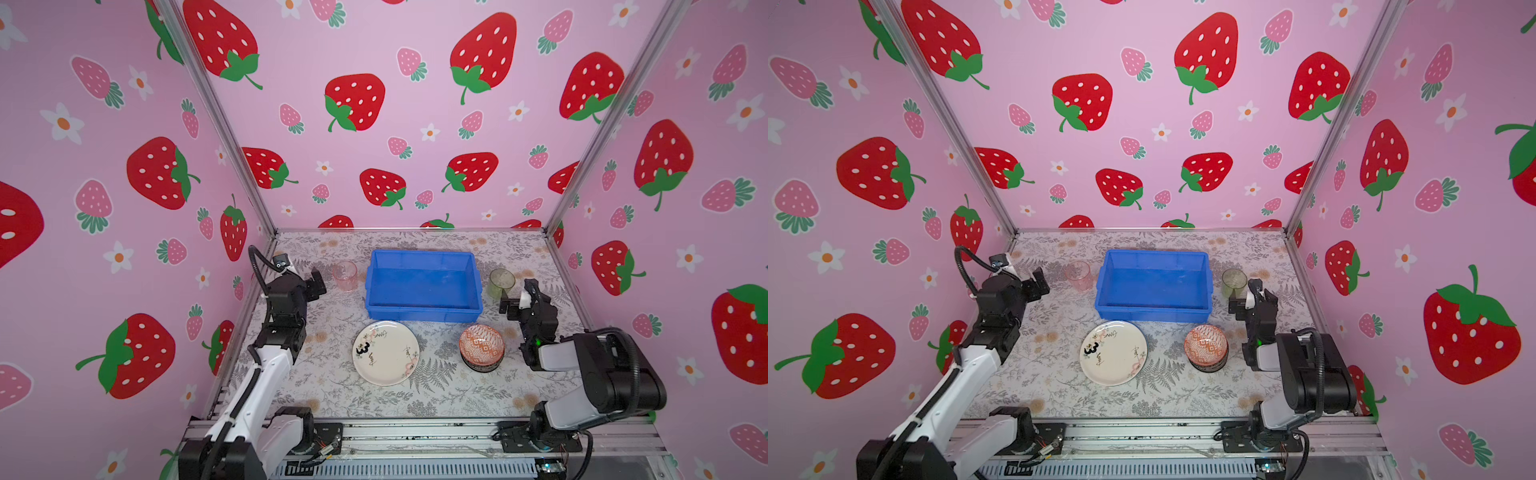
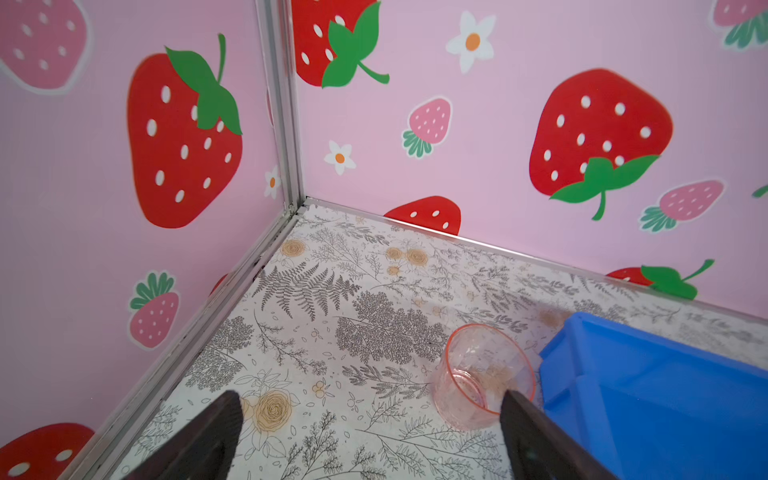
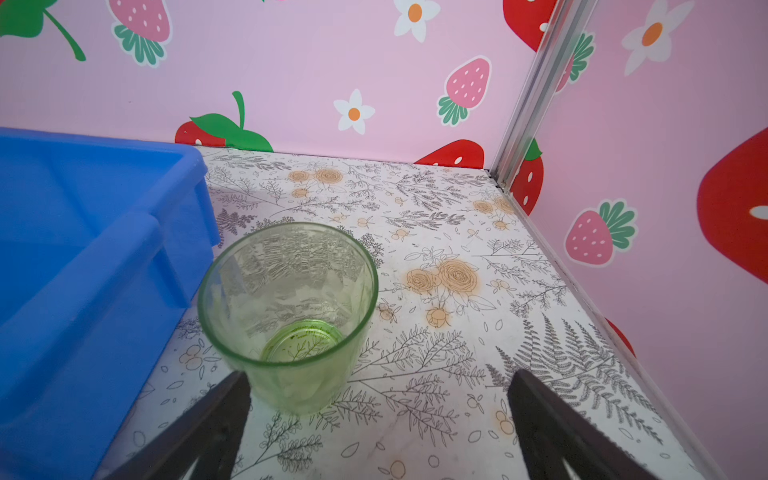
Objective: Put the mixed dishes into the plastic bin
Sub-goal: 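Move the left gripper toward the plate stack while the right gripper reaches over it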
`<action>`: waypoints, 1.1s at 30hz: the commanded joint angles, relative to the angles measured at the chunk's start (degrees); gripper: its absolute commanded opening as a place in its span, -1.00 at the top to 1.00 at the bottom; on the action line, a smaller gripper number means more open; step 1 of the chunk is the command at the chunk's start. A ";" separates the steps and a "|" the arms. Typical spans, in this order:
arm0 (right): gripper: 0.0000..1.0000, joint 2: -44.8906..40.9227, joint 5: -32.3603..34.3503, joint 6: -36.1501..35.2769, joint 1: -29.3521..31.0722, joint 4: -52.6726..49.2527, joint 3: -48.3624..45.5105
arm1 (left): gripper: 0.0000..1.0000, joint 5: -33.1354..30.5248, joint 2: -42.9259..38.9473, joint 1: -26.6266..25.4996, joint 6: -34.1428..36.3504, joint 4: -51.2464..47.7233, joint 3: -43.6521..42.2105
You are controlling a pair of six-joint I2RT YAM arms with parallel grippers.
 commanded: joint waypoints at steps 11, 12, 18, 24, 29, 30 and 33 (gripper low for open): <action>-0.99 -25.90 -1.82 9.88 0.00 -50.93 23.72 | -0.98 4.42 -11.85 0.53 -10.11 -35.62 13.24; -0.99 -26.34 -2.31 10.88 0.09 -55.94 27.23 | -0.98 5.77 -11.60 0.50 -10.44 -36.77 13.99; -0.99 -24.55 -8.45 15.93 3.33 -80.10 42.65 | -0.98 20.90 -6.26 0.51 -13.14 -37.06 16.80; -0.99 -28.89 -5.65 18.63 14.52 -87.04 42.95 | -0.98 25.06 4.22 0.51 -13.95 -41.67 22.53; -0.99 -27.86 -1.61 22.47 24.39 -91.38 44.05 | -0.98 26.25 7.37 0.42 -14.52 -41.37 23.23; -0.99 -27.58 -1.16 23.18 26.43 -91.40 44.01 | -0.98 26.56 7.43 0.44 -14.84 -41.16 23.14; -0.99 -26.09 5.46 23.28 34.21 -91.78 44.37 | -0.98 26.78 7.35 0.32 -15.68 -41.34 22.42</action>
